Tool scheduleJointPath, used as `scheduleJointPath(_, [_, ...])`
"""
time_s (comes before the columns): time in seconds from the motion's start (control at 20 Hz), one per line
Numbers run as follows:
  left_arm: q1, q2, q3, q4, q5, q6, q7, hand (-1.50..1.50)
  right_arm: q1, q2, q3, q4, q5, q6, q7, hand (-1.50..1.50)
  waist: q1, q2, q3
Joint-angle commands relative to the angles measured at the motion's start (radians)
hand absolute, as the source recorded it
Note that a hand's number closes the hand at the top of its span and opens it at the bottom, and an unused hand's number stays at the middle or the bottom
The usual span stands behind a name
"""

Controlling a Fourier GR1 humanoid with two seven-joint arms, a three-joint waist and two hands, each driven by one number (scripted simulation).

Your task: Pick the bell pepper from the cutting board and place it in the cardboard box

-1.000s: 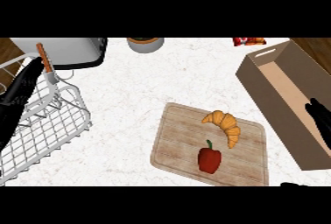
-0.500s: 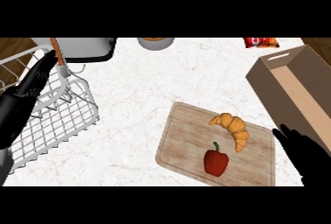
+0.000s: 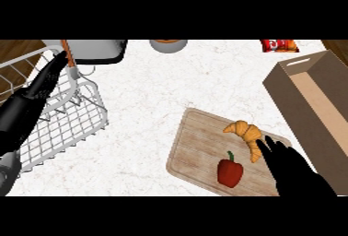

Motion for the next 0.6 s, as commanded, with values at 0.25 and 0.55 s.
scheduleJointPath(0.25, [-0.017, -0.092, -0.069, 0.088, -0.008, -0.01, 0.029, 0.0, -0.163, 0.258, 0.115, 0.228, 0.08, 0.104, 0.226, -1.5, -0.019, 0.021, -0.014])
scheduleJointPath(0.55, [0.052, -0.08, -0.03, 0.071, 0.003, -0.037, 0.0, 0.0, -0.198, 0.361, 0.134, 0.316, 0.163, 0.133, 0.26, -1.5, -0.019, 0.012, -0.013])
